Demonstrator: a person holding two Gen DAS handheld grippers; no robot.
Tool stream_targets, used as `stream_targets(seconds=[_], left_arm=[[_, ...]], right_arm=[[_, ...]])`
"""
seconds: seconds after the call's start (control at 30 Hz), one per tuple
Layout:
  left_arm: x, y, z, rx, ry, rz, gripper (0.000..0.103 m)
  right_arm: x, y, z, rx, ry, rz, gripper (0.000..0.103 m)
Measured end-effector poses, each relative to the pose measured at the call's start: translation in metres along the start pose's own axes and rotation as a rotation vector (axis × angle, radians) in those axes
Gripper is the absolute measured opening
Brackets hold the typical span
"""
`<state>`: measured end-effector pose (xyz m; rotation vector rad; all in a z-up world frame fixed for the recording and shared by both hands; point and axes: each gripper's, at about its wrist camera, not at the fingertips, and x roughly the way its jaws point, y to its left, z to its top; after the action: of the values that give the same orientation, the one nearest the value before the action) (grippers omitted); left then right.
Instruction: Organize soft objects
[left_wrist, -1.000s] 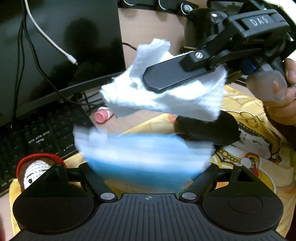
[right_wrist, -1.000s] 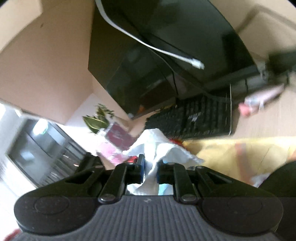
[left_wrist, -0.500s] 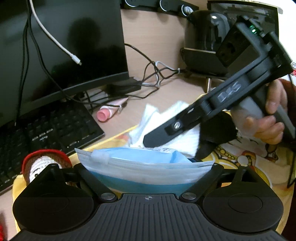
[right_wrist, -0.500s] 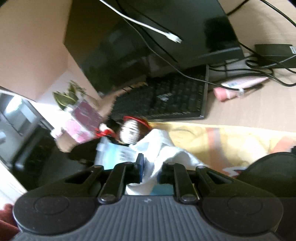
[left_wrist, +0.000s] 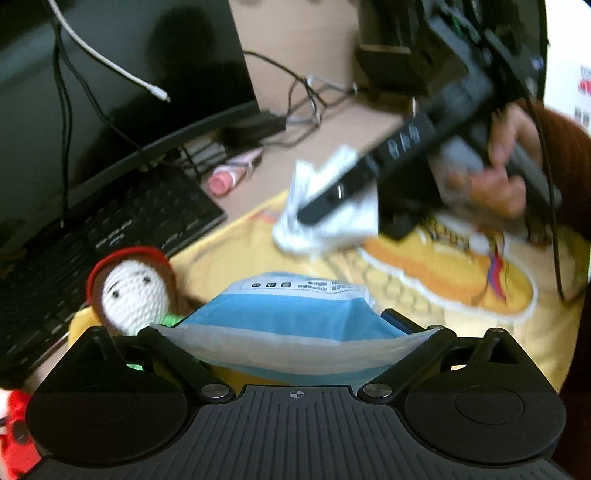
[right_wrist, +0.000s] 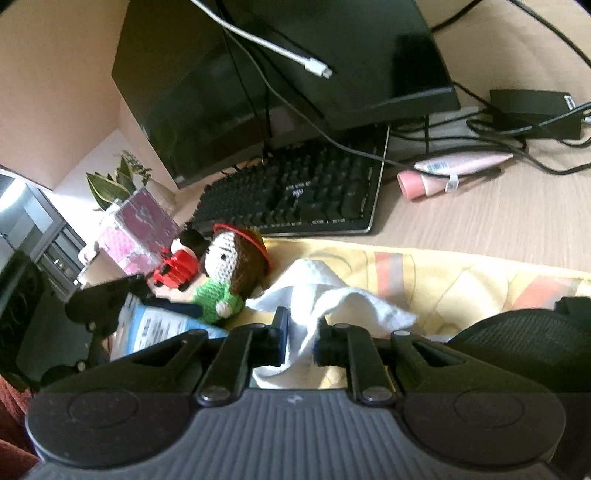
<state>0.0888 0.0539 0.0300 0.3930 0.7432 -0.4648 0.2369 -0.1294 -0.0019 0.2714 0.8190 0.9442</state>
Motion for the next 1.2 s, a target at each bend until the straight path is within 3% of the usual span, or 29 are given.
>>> stream_targets(seconds=[0.33,0.57,0.63,0.67,0.77,0.83,0.9,1.03,1.2], left_arm=[[-0.020,0.014,-0.014,-0.018,0.125,0.012,0.103],[0.003,0.020,-0.006,-0.185,0.023,-0.026,0.102],[0.017,0.016,0.005,-0.167,0.003,-0.012,0.091],[0.024,0.016,0.011,-0.164,-0.001,-0.008,0.074],[0.044,0.018,0.031,-0.176,-0.037,-0.009,0.067],[0.054,0.019,0.041,-0.160,-0.078,0.001,0.071],[0.065,0.016,0.046,-0.117,-0.075,-0.002,0.098],[0.066,0.007,0.041,-0.062,-0.025,0.011,0.098],[0.039,-0.002,0.030,-0.045,0.001,0.105,0.102]], right_arm=[[-0.001,0.015,-0.005,-0.076,0.011,0.008,0.016],[-0.004,0.015,-0.003,-0.083,-0.004,-0.003,0.016],[-0.012,0.012,0.000,-0.078,-0.037,-0.015,0.016],[-0.016,0.010,0.001,-0.073,-0.055,-0.022,0.016],[-0.027,0.002,0.006,-0.048,-0.097,-0.034,0.016],[-0.029,-0.003,0.006,-0.039,-0.102,-0.049,0.016],[-0.025,-0.005,0.004,-0.041,-0.085,-0.058,0.016],[-0.013,-0.002,-0.002,-0.065,-0.041,-0.061,0.016],[-0.019,-0.002,0.000,-0.072,-0.070,-0.073,0.016]])
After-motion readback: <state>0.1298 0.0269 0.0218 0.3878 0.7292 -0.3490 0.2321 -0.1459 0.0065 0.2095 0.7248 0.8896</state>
